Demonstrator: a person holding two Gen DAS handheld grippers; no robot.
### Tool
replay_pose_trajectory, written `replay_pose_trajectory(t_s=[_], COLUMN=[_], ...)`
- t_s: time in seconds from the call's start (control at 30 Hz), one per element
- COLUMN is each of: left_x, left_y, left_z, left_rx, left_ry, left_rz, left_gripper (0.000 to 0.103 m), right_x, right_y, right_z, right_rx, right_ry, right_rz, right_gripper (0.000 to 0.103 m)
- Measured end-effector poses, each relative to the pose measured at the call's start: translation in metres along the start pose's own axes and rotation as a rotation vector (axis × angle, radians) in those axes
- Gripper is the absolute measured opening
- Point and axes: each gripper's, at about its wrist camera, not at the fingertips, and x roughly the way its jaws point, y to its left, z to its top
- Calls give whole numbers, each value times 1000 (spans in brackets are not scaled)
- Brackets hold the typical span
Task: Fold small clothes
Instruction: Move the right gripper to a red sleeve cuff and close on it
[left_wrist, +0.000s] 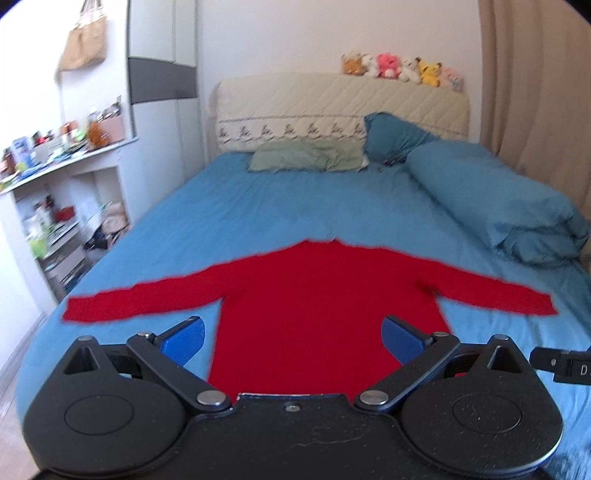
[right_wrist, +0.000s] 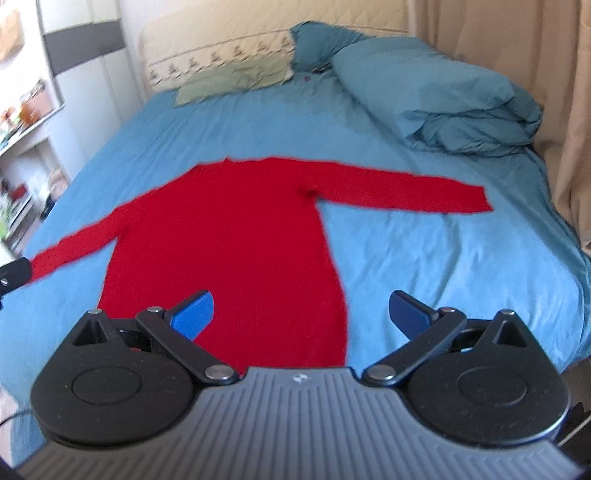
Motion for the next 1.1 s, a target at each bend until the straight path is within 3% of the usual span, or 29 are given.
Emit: replay_pose_trajectory(t_s=[0.2,0.47,0.63,0.77,0.97,1.07,1.1], left_x=[71,217,307,378,433,455,465], left_y=[-29,-72,-99,-117,-156,-176,-183], left_z=[57,93,86,66,46,38,38], left_rx=[2,-23,-13,-44,24,51,65], left_ry=[-18,87,149,229,265,292,303], left_rz=[-74,-177,-191,-192,-179,-196,-192], left_gripper=[103,103,103,103,103,103,103], right_x=[53,166,236,294,351,362,365], right_y=[-48,-129,-189,-226,-259,-265,-266], right_z=[55,88,83,72,53,53,56], right_rx=[94,215,370,454,577,579,567], right_ry=[-39,-38,-66,-40,-20,-65,-73], right_rz=[-75,-177,-224,-238,-259,-280,-291], right_gripper=[103,103,103,103,102,91,80])
